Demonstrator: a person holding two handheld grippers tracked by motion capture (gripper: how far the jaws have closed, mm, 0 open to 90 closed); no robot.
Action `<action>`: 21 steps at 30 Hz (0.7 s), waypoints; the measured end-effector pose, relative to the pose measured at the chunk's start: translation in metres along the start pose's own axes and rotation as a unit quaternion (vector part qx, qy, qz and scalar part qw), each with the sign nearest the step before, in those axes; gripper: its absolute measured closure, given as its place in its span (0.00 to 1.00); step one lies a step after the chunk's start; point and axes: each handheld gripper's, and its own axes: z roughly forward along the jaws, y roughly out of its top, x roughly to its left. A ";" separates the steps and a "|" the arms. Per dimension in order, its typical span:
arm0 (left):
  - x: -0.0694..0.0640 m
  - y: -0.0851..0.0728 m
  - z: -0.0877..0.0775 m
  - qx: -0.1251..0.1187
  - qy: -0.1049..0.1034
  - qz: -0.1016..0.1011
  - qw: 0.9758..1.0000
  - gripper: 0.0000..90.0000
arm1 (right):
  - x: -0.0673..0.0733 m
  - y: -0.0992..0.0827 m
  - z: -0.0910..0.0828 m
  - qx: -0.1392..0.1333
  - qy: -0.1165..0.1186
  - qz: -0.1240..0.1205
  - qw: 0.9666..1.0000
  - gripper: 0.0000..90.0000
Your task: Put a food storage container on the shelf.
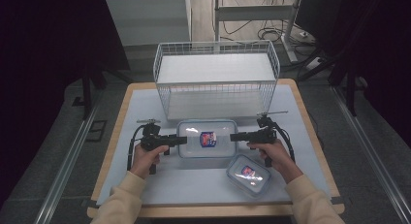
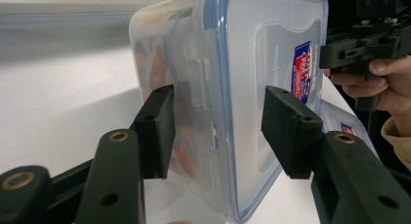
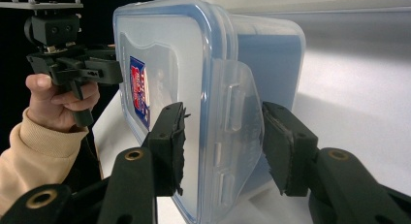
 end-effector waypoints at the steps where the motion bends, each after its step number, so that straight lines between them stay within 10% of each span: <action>1: -0.001 0.000 0.000 -0.002 0.001 0.002 1.000 0.53 | 0.000 0.000 0.000 0.000 0.000 -0.002 1.000 0.58; 21: -0.022 0.013 -0.010 -0.024 0.004 0.040 0.999 0.54 | 0.020 0.008 -0.020 -0.036 -0.012 -0.059 0.998 0.58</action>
